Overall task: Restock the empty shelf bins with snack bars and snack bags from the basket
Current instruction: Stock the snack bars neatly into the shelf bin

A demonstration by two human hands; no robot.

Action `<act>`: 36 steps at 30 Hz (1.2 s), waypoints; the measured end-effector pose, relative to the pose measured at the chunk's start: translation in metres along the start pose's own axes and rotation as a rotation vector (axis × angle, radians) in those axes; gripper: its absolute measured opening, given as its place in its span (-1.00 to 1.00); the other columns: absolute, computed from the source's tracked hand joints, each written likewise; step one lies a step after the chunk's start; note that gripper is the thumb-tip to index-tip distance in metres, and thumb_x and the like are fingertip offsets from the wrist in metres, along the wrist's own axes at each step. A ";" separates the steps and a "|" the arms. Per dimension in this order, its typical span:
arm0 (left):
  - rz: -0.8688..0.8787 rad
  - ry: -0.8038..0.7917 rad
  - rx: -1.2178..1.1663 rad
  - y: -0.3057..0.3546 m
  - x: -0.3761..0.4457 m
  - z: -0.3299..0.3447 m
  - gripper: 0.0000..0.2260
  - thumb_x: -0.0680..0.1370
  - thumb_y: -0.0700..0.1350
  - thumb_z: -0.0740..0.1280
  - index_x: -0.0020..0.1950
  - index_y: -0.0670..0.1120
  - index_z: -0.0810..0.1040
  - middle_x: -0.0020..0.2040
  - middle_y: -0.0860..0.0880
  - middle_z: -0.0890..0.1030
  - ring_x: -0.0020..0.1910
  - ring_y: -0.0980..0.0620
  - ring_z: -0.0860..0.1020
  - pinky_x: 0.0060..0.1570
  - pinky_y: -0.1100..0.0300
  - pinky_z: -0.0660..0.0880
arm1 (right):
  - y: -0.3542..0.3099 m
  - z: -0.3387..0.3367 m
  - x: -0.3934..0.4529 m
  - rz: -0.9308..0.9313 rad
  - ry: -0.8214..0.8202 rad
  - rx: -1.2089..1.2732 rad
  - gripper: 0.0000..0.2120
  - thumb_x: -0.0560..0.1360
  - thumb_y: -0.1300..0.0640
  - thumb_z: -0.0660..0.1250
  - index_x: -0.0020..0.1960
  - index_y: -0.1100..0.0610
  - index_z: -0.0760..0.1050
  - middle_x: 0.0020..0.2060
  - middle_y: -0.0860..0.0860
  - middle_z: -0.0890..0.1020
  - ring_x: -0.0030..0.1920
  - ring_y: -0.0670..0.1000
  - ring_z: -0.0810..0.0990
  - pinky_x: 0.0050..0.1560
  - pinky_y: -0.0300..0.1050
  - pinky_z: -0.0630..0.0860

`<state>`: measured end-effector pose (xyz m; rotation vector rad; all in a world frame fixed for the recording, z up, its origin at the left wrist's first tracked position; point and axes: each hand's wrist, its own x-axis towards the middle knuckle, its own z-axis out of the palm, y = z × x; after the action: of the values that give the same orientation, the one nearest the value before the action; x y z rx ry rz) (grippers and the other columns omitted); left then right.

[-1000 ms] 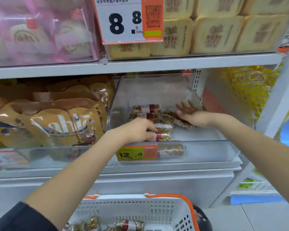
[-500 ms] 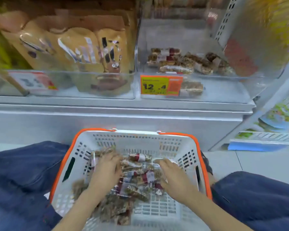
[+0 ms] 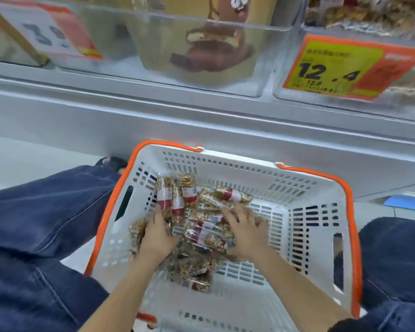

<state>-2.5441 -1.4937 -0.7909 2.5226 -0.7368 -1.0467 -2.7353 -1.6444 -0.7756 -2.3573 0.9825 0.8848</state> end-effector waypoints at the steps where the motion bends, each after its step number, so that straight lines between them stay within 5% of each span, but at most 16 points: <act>1: -0.033 0.073 -0.097 0.002 0.004 0.002 -0.08 0.35 0.06 0.50 0.53 -0.07 0.01 0.46 -0.17 0.30 0.40 -0.16 0.33 0.29 -0.11 0.40 | -0.002 0.001 0.006 -0.024 -0.017 -0.009 0.06 0.40 -0.08 0.46 0.51 -0.16 -0.32 0.52 0.04 -0.29 0.51 0.25 -0.16 0.41 0.36 0.02; 4: -0.089 0.202 -0.234 0.019 0.019 0.001 -0.15 0.33 0.02 0.53 0.49 -0.05 0.14 0.40 -0.13 0.38 0.38 -0.13 0.36 0.29 -0.15 0.39 | -0.010 0.006 0.019 -0.059 -0.098 0.028 0.17 0.34 -0.08 0.52 0.50 -0.11 -0.38 0.53 0.08 -0.26 0.52 0.24 -0.16 0.43 0.32 -0.05; 9: -0.108 0.248 -0.127 0.034 0.040 -0.003 -0.20 0.32 -0.06 0.56 0.43 -0.16 0.22 0.29 -0.17 0.46 0.30 -0.17 0.41 0.23 -0.10 0.44 | -0.018 0.015 0.029 0.000 -0.234 -0.119 0.24 0.37 0.01 0.52 0.40 -0.12 -0.58 0.48 0.07 -0.40 0.49 0.32 -0.27 0.32 0.52 -0.06; 14: -0.138 0.265 -0.061 0.034 0.047 -0.001 -0.62 0.37 -0.11 0.50 0.07 -0.20 0.46 -0.02 -0.16 0.57 0.02 -0.16 0.53 -0.03 -0.04 0.52 | -0.017 0.026 0.017 -0.058 -0.148 -0.013 0.11 0.41 0.27 0.44 0.49 -0.10 -0.40 0.52 0.18 0.01 0.46 0.30 0.14 0.32 0.31 0.27; 17: -0.178 0.103 -0.089 0.040 0.040 0.000 -0.87 0.41 -0.18 0.44 -0.14 -0.18 0.53 -0.31 -0.05 0.55 -0.30 0.00 0.51 -0.41 0.22 0.40 | -0.017 0.037 0.009 -0.046 -0.121 0.143 -0.01 0.40 0.35 0.39 0.52 -0.05 -0.22 0.41 0.25 0.27 0.02 0.20 0.59 -0.20 -0.01 0.55; 19: -0.174 -0.003 -0.070 0.043 0.034 0.002 -0.89 0.42 -0.16 0.42 -0.15 -0.17 0.54 -0.34 -0.03 0.54 -0.33 0.03 0.50 -0.46 0.26 0.33 | -0.017 0.040 0.006 -0.036 -0.108 0.248 -0.05 0.40 0.38 0.36 0.52 -0.05 -0.17 0.26 0.22 0.44 -0.27 0.07 0.56 -0.44 -0.12 0.43; 22: -0.132 -0.111 -0.040 0.048 0.028 0.005 -0.85 0.43 -0.11 0.39 -0.14 -0.12 0.45 -0.34 0.00 0.49 -0.24 -0.06 0.53 -0.44 0.24 0.31 | -0.011 0.033 0.001 -0.024 -0.177 0.462 -0.03 0.38 0.24 0.46 0.50 -0.10 -0.13 -0.01 0.08 0.53 -0.25 0.02 0.56 -0.38 -0.14 0.46; 27: -0.056 -0.052 -0.138 0.075 0.003 -0.004 -0.78 0.45 -0.06 0.36 0.00 -0.09 0.39 -0.19 -0.06 0.54 -0.21 -0.07 0.55 -0.24 0.09 0.48 | 0.009 -0.013 -0.025 -0.059 -0.184 0.550 -0.15 0.34 0.08 0.51 0.42 0.00 0.02 -0.17 -0.02 0.48 -0.11 0.03 0.55 -0.30 -0.18 0.45; 31: 0.130 -0.035 -0.203 0.129 -0.029 -0.031 -0.84 0.50 -0.10 0.33 0.00 -0.11 0.40 -0.26 -0.04 0.50 -0.37 0.06 0.45 -0.42 0.26 0.35 | 0.024 -0.094 -0.064 -0.151 -0.100 0.447 -0.31 0.34 0.09 0.49 0.29 0.07 0.14 -0.13 0.07 0.55 -0.15 0.02 0.56 -0.28 -0.10 0.50; 33: 0.232 0.000 -0.237 0.168 -0.052 -0.053 -0.87 0.51 -0.11 0.33 -0.03 -0.09 0.40 -0.29 -0.04 0.48 -0.42 0.08 0.40 -0.47 0.31 0.31 | 0.031 -0.145 -0.098 -0.206 -0.028 0.360 -0.29 0.34 0.07 0.47 0.34 0.10 0.13 -0.20 0.06 0.53 -0.23 0.01 0.55 -0.35 -0.08 0.46; 36: 0.372 0.076 -0.337 0.231 -0.099 -0.096 -0.91 0.50 -0.14 0.30 -0.06 -0.07 0.40 -0.31 -0.04 0.43 -0.38 0.01 0.41 -0.40 0.14 0.39 | 0.046 -0.214 -0.165 -0.221 0.204 0.244 -0.33 0.31 0.01 0.46 0.28 0.00 0.16 -0.35 -0.02 0.50 -0.36 -0.02 0.50 -0.42 -0.07 0.38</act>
<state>-2.6122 -1.6182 -0.5625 2.0309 -0.8810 -0.8571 -2.7763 -1.7256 -0.5167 -2.3182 0.8303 0.4225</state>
